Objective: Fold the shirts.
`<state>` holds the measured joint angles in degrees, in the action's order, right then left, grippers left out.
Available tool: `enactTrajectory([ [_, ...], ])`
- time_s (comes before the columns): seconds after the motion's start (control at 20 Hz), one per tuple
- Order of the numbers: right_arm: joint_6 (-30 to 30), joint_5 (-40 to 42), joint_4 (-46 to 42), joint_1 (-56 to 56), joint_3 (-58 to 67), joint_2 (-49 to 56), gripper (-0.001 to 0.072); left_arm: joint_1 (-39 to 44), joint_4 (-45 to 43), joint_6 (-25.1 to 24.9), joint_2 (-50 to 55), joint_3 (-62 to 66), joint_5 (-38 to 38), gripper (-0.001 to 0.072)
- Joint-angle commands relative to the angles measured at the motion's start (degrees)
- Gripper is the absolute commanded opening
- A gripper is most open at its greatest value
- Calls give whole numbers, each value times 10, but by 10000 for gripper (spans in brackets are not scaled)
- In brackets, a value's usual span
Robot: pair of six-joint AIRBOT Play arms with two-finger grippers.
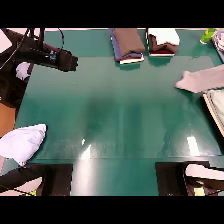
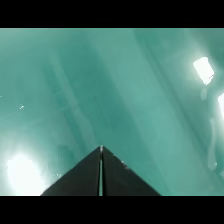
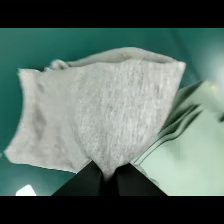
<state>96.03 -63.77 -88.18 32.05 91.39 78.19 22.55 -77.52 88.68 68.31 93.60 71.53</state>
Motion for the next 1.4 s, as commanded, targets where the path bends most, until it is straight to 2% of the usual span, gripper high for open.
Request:
enactTrajectory([
  [0.0, -1, 43, 2, 45, 19, -1, 17, 0, 13, 12, 0, 0, 0, 25],
  [0.25, -6, 40, 33, 46, 82, -1, 17, 0, 15, 13, 0, 0, 0, 25],
  [0.5, -16, -19, 56, 46, 181, -2, 17, 0, 15, 13, 0, 0, 1, 25],
  [0.65, -25, -47, 54, 47, 186, -23, 18, 0, 15, 13, 0, 0, 2, 25],
  [0.85, -32, -82, -38, 54, 90, -77, 17, 0, 15, 7, 0, 0, 16, 25],
  [1.1, -52, -100, -93, 139, -91, -160, 17, 0, 15, -8, 0, 0, 27, 25],
  [1.35, -79, -71, -95, 253, -226, -220, 17, 0, 15, -13, 0, 0, 26, 25],
])
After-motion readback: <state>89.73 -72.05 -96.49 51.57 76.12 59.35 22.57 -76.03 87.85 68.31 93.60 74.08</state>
